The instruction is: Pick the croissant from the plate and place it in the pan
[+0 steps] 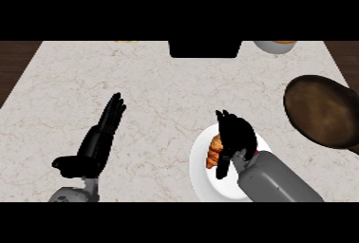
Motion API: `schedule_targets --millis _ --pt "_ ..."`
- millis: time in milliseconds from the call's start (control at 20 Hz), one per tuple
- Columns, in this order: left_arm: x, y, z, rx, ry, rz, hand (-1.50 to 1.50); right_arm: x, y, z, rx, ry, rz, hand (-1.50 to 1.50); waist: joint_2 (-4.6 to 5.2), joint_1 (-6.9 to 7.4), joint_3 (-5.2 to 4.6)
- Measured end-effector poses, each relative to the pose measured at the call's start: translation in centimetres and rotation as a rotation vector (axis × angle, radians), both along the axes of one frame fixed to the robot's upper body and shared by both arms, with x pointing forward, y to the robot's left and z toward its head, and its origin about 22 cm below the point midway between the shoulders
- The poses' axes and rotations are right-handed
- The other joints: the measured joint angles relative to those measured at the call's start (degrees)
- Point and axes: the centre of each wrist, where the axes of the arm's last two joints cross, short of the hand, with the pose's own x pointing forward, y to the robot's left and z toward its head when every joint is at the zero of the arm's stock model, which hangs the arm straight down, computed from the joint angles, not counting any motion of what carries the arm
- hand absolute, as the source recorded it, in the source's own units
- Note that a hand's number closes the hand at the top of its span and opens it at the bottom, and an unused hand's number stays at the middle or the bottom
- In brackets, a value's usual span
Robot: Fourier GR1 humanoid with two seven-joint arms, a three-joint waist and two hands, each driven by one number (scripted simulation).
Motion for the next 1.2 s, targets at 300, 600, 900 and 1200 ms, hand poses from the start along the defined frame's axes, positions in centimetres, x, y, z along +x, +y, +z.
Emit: schedule_targets --millis 300,600,900,1200 --pt "-0.3 0.5 0.4 0.004 0.003 0.010 0.00 0.2 0.6 -1.5 -0.024 0.037 -0.014 -1.50 -0.11 -0.33 0.02" --pt "-0.8 0.5 -0.1 0.005 0.003 0.010 0.00 0.9 0.1 -1.9 -0.042 0.035 -0.044 -1.50 -0.12 -0.45 0.03" --pt "-1.1 -0.2 -0.3 -0.003 0.005 0.009 0.00 1.7 -0.2 -3.0 -0.036 0.032 -0.071 -1.50 -0.11 -0.45 0.03" --pt "-0.7 -0.1 0.1 -0.001 0.004 0.003 0.00 2.5 -1.4 -5.1 -0.058 0.062 -0.099 -1.50 -0.09 -0.45 0.04"
